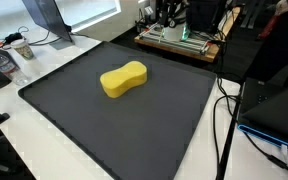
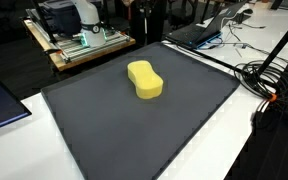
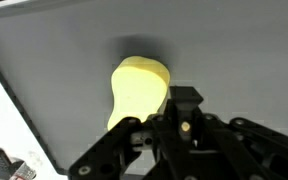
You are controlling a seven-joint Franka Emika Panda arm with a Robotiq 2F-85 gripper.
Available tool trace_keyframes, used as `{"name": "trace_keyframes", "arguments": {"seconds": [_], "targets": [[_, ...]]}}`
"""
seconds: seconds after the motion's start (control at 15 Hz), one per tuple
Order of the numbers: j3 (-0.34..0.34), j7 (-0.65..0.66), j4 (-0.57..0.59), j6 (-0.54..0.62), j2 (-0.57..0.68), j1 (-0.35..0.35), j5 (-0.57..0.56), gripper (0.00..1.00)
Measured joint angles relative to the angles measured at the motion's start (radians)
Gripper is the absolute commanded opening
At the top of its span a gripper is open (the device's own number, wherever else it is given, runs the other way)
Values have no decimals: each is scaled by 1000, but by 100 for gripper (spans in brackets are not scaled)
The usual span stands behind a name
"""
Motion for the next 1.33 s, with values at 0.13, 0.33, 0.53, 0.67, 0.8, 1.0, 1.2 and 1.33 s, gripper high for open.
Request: {"name": "trace_keyframes", "arguments": {"seconds": [0.13, 0.33, 0.53, 0.67, 0.8, 1.0, 1.2, 1.33], "targets": [[44, 69, 38, -22, 31, 0, -74, 4], [86, 157, 99, -59, 95, 4, -176, 4], [97, 218, 164, -118, 170, 30, -251, 4], [93, 227, 219, -180, 226, 54, -264, 4], [80, 227, 287, -248, 289, 84, -264, 4], [43, 227, 401, -338, 386, 127, -264, 4], [-6, 227, 521, -414, 485, 171, -263, 4], [-40, 226, 600, -438, 548, 198, -261, 4]]}}
